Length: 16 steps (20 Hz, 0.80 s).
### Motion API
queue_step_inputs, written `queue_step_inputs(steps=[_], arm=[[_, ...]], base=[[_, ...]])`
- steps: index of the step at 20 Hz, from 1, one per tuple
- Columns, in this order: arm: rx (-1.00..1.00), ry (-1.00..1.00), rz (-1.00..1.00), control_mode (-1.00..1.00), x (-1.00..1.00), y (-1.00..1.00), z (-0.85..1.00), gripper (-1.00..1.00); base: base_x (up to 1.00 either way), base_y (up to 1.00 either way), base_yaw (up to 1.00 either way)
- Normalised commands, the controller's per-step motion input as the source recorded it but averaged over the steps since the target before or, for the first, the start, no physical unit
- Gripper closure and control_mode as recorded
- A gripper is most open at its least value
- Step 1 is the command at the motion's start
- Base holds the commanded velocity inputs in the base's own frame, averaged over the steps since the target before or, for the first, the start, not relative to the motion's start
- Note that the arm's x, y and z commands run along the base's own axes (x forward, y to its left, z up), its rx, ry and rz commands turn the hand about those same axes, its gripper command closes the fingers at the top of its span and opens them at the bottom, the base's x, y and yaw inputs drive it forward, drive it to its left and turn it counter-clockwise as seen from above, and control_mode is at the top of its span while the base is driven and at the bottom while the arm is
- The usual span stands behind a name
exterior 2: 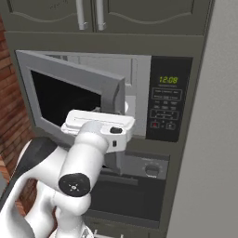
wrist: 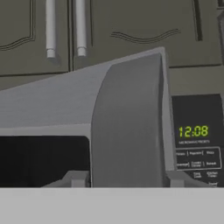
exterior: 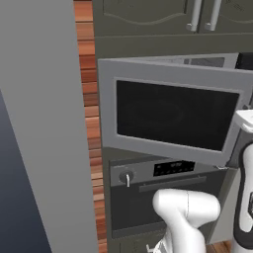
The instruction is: Pick the bell pepper from the counter and place it in the microwave. Then turn on the microwave.
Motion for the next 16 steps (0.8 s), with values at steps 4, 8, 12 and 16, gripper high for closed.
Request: queue_step_inputs(steps=[4, 8, 12, 16], arm=[[-0.03, 0.0, -0.07, -1.0, -0.44, 0.52, 0.0, 1.0], [-0.04, 0.0, -0.04, -1.0, -0.41, 0.54, 0.0, 1.0], [-0.04, 0.0, 0.0, -1.0, -0.36, 0.45, 0.0, 1.0], [-0.04, 0.0, 0.02, -1.0, -0.35, 0.36, 0.0, 1.0]], base=[[0.0, 0.0, 0.0], [0.0, 0.0, 0.0], [0.0, 0.0, 0.0], [0.0, 0.0, 0.0]])
